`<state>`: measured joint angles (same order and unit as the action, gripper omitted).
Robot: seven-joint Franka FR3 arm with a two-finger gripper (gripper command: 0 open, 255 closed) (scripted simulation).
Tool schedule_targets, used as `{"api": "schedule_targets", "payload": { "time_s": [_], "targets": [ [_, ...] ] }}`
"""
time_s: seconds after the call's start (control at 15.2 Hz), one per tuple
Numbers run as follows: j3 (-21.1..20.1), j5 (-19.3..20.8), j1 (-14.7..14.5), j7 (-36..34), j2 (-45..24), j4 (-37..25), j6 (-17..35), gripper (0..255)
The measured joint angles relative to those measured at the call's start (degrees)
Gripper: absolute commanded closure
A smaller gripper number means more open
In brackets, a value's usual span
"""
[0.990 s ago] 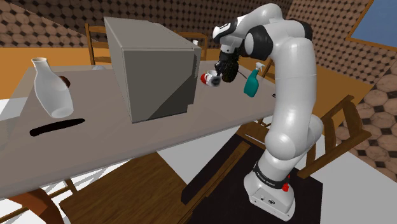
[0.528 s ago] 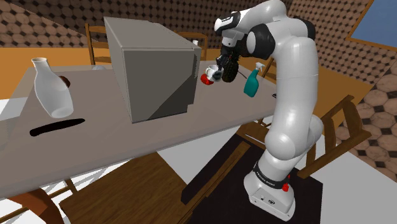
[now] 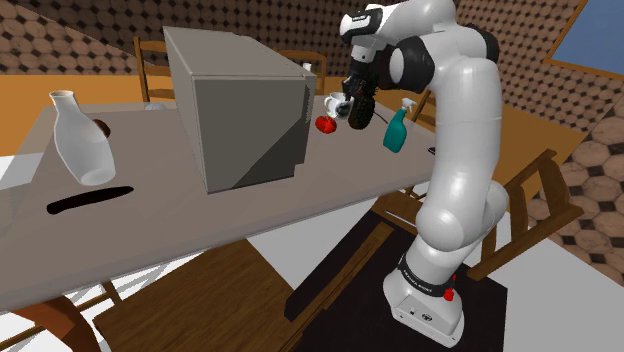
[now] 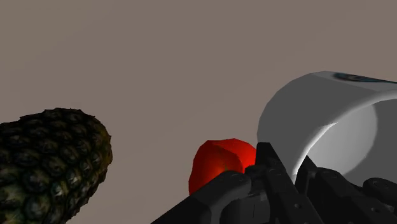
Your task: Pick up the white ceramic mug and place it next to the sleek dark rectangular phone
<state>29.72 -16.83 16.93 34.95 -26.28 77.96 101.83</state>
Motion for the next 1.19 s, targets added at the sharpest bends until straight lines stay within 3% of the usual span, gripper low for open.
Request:
{"api": "schedule_targets", "payload": {
  "time_s": [0.13,0.26,0.53,1.19],
  "targets": [
    [0.05,-0.02,0.35,-0.08,-0.16,-1.65,-1.48,255],
    [0.62,0.65,0.38,0.86,1.8,0.6,-1.18,255],
    [2.29,2.87,0.25,3.63,7.68,9.07,1.61,255],
    [7.1,7.58,4.22,12.94,18.04,21.82,4.55,255]
  ]
}}
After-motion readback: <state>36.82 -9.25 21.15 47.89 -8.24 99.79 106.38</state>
